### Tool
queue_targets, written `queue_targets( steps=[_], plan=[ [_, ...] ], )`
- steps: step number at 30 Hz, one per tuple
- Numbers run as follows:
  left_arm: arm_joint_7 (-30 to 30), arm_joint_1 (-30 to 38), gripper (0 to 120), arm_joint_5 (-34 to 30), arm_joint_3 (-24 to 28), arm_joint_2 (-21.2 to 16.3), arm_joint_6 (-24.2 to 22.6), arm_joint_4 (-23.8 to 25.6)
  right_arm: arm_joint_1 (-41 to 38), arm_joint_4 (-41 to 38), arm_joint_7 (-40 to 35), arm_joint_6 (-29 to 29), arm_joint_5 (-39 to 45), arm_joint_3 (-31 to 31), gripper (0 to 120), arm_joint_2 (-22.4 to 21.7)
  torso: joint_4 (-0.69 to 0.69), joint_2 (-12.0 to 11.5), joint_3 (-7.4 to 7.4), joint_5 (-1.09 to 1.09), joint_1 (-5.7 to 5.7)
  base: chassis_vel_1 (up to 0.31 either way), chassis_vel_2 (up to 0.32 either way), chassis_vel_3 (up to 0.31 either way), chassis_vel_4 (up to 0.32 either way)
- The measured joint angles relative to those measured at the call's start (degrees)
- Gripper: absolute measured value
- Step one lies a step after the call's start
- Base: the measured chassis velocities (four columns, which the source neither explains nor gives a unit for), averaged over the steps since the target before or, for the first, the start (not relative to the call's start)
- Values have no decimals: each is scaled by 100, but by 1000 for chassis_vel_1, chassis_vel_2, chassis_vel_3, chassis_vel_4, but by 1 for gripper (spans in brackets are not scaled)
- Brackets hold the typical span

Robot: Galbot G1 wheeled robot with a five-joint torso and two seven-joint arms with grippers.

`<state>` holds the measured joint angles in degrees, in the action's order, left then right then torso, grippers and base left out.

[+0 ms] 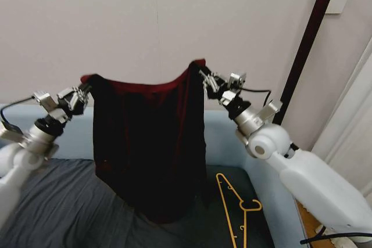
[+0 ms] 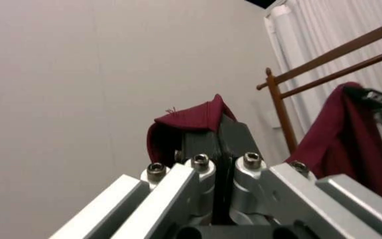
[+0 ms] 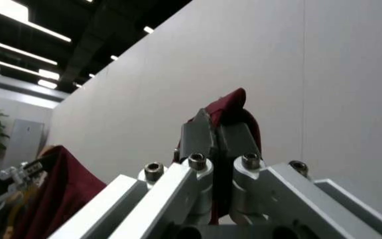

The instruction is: Pick up the clothes from the sofa and hang them on the clothes hanger.

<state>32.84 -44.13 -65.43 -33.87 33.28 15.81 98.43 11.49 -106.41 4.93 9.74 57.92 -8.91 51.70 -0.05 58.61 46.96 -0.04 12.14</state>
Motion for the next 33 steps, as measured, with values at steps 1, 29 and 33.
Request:
queue_targets(
  steps=[1,29,33],
  plan=[
    [-163,-5,0,129,-87,-135,-67,82,-47,-127,-77,-207,-59,61,0,-149,0,0,0,0,0,0,0,0,0],
    [-151,-1302,0,3110,-460,115,20,801,1663,-975,-498,-1171,-1428,-150,0,-796,-4,0,1,0,0,0,0,0,0],
    [-583,-758,0,3013,-579,-207,46,699,991,-872,-437,-1064,-1043,204,0,-718,-2,-1,0,0,0,0,0,0,0]
  ],
)
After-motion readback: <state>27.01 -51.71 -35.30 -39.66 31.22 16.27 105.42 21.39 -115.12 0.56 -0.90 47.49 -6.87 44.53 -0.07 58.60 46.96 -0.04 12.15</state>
